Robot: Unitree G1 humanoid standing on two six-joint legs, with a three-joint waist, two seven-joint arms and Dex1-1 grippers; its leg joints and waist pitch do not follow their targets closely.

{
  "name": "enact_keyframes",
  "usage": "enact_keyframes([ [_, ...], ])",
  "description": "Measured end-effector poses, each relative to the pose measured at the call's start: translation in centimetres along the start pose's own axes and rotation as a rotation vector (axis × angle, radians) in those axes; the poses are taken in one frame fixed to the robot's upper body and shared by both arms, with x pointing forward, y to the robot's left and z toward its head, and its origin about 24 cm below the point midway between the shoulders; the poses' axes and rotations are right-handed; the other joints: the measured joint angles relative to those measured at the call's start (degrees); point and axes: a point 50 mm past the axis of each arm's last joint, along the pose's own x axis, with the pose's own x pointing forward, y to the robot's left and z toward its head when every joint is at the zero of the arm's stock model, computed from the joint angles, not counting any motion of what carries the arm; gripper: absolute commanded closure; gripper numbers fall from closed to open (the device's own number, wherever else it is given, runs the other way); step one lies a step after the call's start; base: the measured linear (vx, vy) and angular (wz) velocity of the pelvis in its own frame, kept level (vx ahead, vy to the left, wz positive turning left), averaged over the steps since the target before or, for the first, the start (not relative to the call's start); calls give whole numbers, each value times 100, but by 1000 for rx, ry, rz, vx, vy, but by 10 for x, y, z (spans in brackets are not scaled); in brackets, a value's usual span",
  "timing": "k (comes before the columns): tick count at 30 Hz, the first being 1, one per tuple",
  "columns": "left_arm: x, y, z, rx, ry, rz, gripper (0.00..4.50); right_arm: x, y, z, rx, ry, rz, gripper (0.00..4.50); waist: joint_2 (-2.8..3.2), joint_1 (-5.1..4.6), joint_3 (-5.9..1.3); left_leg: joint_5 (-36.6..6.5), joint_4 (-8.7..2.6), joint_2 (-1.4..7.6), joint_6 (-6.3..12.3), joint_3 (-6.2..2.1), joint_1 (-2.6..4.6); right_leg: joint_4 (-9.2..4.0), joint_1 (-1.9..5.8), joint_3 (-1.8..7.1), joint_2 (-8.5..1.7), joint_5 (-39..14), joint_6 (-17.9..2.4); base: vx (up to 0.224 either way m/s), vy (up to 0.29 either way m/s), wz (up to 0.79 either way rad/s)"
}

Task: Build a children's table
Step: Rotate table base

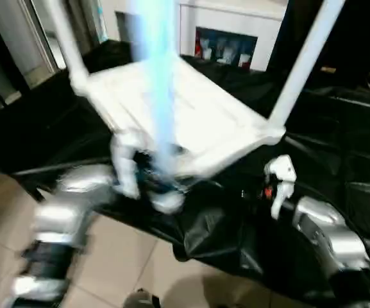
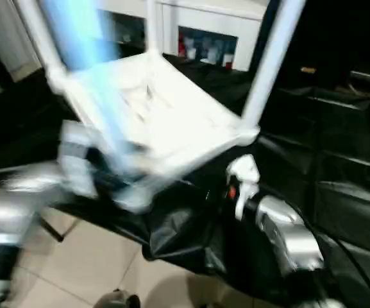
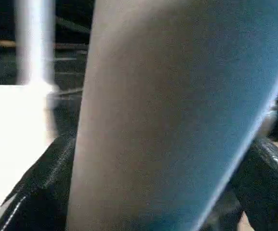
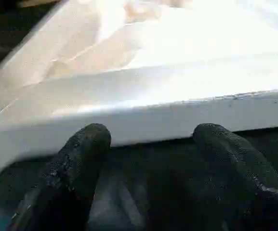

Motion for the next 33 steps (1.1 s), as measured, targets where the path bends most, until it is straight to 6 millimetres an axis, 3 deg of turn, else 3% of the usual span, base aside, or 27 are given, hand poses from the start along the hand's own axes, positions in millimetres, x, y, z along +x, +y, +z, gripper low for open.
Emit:
enact_keyframes([
  [4, 22, 4, -2, 14, 19, -21, 8, 8, -3, -3, -15, 16, -55, 118, 61, -137, -8, 0, -2, 1, 0, -16, -14, 1, -14, -6, 9, -7, 11, 0, 0, 0],
  [10, 49, 14, -3, 57, 42, 33, 8, 16, -3, -6, -73, 38, -103, 118, 79, -297, -3, 1, -1, 1, 1, -42, -27, -4, -21, -14, 20, -6, 10, 0, 0, 0],
  [22, 90, 20, -8, 108, -19, 183, 8, 1, -29, 5, -114, -20, -248, 118, 93, -245, -5, 26, 2, -2, 49, -42, -40, -21, -19, -16, 18, -5, 9, 0, 0, 0],
  [28, 66, 27, -8, 105, -98, 280, 8, -17, -36, 25, -89, -141, -334, 118, 125, -292, -27, 29, -1, 0, 55, -42, -36, -19, -20, -18, 19, -6, 9, 0, 0, 0],
  [33, 24, 27, -34, 48, -92, 396, 8, -24, -36, 28, -92, -173, -405, 118, 135, -365, -66, 26, -1, 4, 44, -45, -21, -2, -17, -21, 24, -7, 13, 0, 0, 0],
])
